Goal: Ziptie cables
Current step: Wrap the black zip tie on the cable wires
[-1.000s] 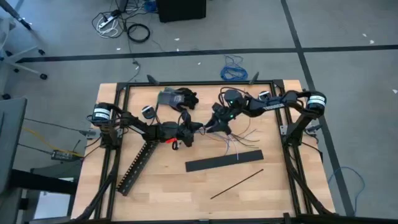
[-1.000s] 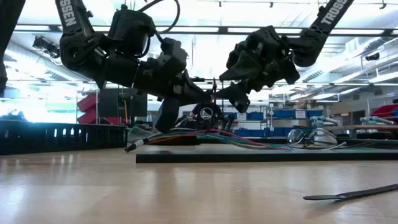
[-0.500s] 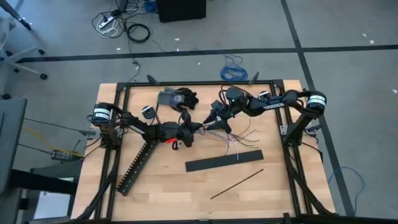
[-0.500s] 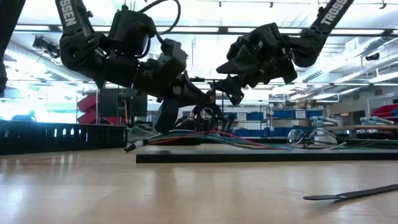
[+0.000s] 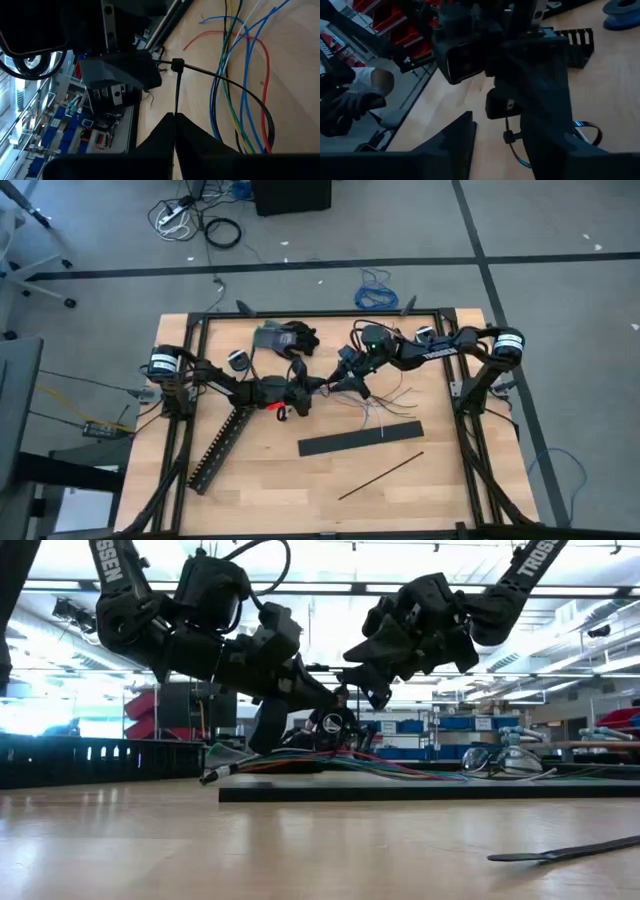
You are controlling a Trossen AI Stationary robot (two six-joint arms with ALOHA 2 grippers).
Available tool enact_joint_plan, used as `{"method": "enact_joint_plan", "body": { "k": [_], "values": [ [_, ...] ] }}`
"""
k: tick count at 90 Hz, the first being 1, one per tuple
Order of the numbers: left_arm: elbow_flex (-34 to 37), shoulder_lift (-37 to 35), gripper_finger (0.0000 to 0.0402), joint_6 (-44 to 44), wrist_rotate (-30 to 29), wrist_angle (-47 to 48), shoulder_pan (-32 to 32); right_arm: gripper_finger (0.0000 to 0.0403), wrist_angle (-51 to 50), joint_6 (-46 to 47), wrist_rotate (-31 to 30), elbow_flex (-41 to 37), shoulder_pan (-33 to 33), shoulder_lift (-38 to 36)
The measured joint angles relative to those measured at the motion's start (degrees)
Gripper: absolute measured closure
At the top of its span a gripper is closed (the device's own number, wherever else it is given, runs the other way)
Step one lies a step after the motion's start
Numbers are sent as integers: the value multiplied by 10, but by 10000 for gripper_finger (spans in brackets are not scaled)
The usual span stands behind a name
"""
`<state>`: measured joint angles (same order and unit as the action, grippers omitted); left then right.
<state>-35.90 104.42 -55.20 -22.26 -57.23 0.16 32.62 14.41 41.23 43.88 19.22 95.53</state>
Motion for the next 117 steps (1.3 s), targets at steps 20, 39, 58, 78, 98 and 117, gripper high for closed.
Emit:
{"method": "enact_joint_plan", "body": {
  "k": [20, 39, 58, 78, 98, 117],
  "values": [
    [0, 0, 401, 0, 0, 0, 0, 326, -3, 0, -2, 0, 0, 0],
    [0, 0, 401, 1, 3, 0, 0, 397, -7, -12, 5, 0, 1, 0],
    [0, 0, 401, 1, 3, 0, 0, 402, -16, -15, 4, 0, 6, 0],
    [0, 0, 402, 2, 5, 3, 0, 402, 18, -4, 4, 0, 12, 0],
    [0, 0, 401, 4, 9, 9, 0, 402, 31, 10, 5, 0, 19, 0],
    [0, 0, 402, 21, 16, 24, 0, 403, 38, 19, 4, 0, 26, 0]
  ]
}}
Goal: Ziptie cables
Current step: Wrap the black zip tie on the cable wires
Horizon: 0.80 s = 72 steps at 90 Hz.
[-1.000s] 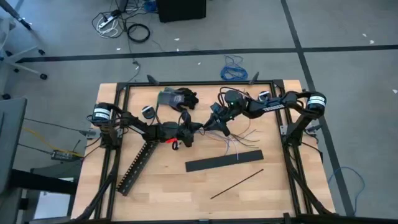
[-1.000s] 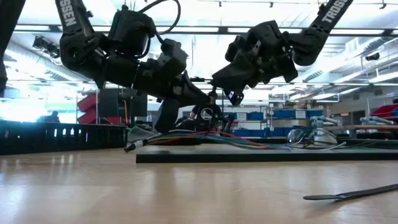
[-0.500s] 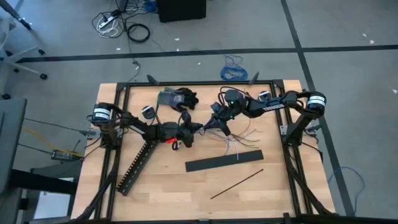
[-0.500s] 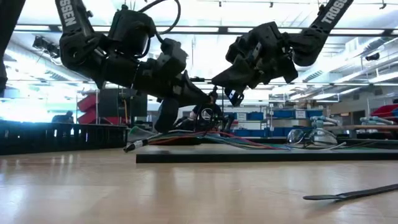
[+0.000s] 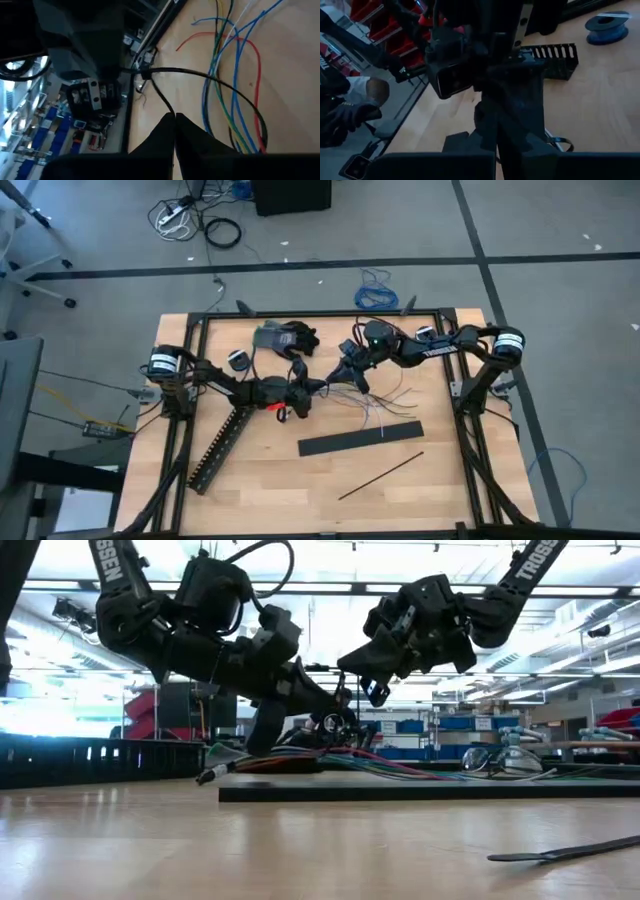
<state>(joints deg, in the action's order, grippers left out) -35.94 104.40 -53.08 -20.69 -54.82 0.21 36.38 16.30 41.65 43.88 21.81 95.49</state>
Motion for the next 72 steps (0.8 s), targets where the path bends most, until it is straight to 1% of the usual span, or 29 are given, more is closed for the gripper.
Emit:
{"method": "enact_joint_plan", "body": {
  "k": [22, 51, 72],
  "values": [
    [0, 0, 402, 11, 4, 5, 2, 403, 14, 3, 1, 1, 9, 0],
    [0, 0, 402, 23, 9, 34, 3, 402, 12, 1, 10, 27, 24, 0],
    [0, 0, 402, 26, 9, 51, 3, 402, 17, 1, 1, 30, 52, 0]
  ]
}}
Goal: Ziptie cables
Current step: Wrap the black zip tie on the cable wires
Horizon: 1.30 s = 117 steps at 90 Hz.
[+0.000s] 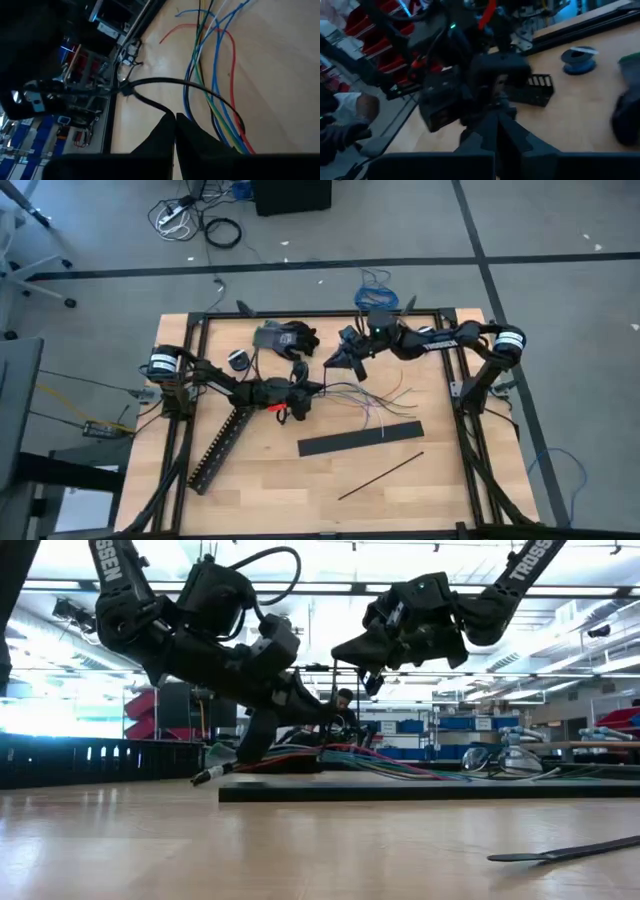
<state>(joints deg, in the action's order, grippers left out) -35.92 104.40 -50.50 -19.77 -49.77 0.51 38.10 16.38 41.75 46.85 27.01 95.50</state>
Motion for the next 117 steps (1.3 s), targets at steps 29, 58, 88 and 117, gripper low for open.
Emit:
{"method": "enact_joint_plan", "body": {
  "k": [29, 58, 88, 117],
  "values": [
    [1, 0, 401, 0, 4, -3, 0, 402, -4, 0, 8, 1, 7, 0],
    [1, 1, 373, 59, -92, -7, 1, 403, -51, 0, 12, 1, -28, 0],
    [1, 1, 326, 90, -101, 45, 40, 403, -91, -13, 0, 1, -33, 0],
    [1, -2, 325, 175, -246, 98, 80, 403, -95, -16, 0, 1, -33, 0]
  ]
}}
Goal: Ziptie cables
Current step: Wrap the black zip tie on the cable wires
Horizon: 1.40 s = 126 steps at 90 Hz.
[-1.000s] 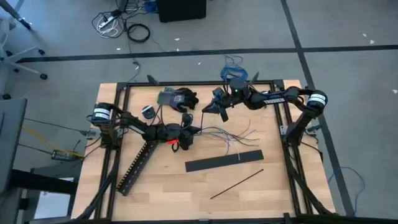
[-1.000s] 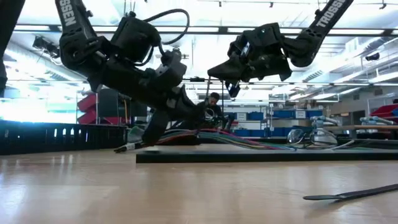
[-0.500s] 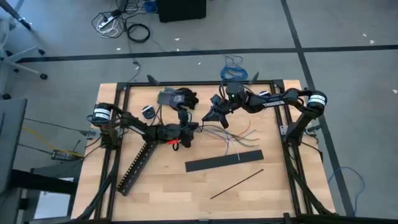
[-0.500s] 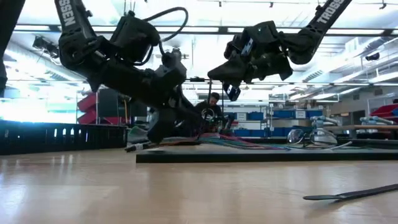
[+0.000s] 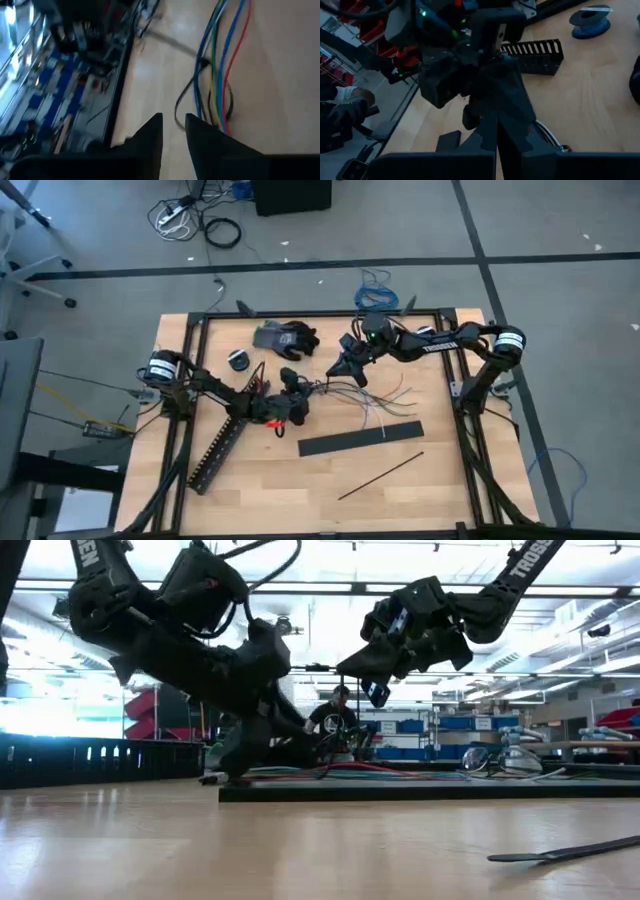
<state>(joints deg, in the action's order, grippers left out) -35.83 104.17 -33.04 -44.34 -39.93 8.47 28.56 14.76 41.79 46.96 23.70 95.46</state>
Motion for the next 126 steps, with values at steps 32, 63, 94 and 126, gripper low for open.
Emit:
{"method": "enact_joint_plan", "body": {
  "k": [32, 63, 94, 126],
  "values": [
    [-62, -139, 325, 383, 131, 358, 7, 403, -10, -9, 3, 0, 5, 0],
    [-69, -175, 325, 576, 327, 502, -55, 403, -18, -15, 3, -1, 2, 0],
    [-68, -135, 325, 596, 354, 531, -71, 402, -19, -23, 16, -1, -1, 0],
    [-68, -134, 325, 607, 410, 517, -87, 402, -29, -29, 15, -1, -1, 0]
  ]
}}
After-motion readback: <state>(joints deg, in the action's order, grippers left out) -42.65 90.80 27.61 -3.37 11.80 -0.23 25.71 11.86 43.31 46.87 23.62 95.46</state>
